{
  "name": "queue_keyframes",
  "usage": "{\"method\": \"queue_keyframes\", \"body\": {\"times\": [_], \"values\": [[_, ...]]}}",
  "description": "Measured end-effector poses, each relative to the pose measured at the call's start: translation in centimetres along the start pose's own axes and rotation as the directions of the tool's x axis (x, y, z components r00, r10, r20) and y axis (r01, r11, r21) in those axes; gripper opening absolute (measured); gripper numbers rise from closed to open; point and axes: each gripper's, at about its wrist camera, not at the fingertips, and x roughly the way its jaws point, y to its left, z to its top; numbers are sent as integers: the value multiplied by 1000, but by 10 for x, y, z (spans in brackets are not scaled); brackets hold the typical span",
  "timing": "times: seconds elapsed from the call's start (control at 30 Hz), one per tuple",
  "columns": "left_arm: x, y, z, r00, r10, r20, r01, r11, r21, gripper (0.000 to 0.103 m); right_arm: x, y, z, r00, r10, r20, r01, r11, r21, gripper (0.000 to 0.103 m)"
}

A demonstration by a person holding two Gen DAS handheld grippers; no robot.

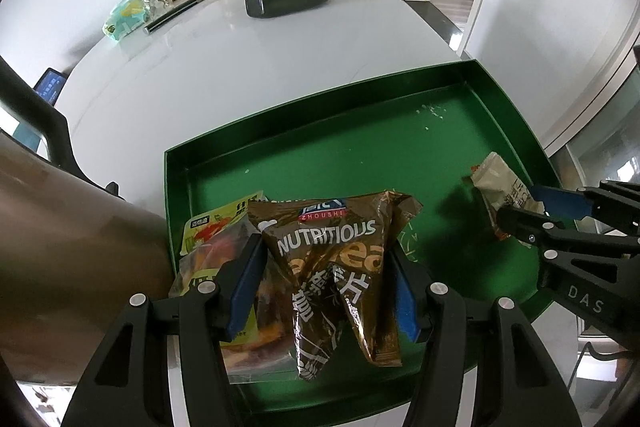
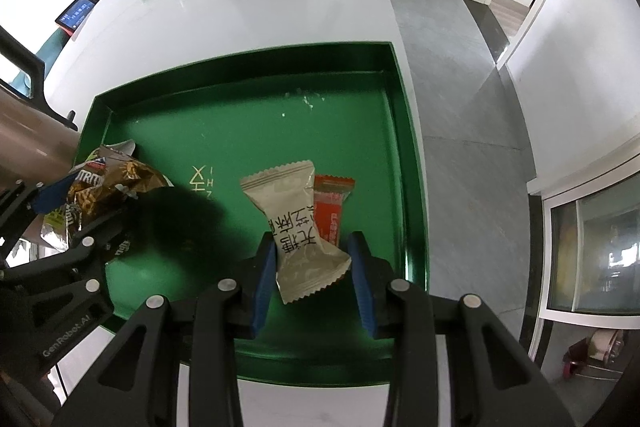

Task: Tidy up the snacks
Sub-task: 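Open both tools to drop the brown bag and cream packet into the tray, then move both tools back to the blue-white cake and white bar on the table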

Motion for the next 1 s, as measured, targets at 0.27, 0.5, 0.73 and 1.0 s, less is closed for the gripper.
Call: {"method": "queue_keyframes", "body": {"times": [0.27, 0.5, 0.73, 1.0], "values": [[-1, 0, -1, 1000, 2, 9, -2, 1000, -10, 55, 4, -6, 2, 1000, -8, -6, 8, 1000, 28, 55], [0, -5, -1, 1000, 13, 5, -13, 1000, 14, 65, 5, -9, 0, 1000, -13, -21, 13, 999, 45, 58], [-3, -2, -2, 1000, -5, 4, 5, 1000, -7, 75, 5, -21, -2, 1000, 0, -30, 3, 995, 100, 97], [-8, -2, -6, 1000, -24, 4, 25, 999, -21, 90, 1, -19, -4, 1000, 23, -12, -22, 993, 115, 103]]}}
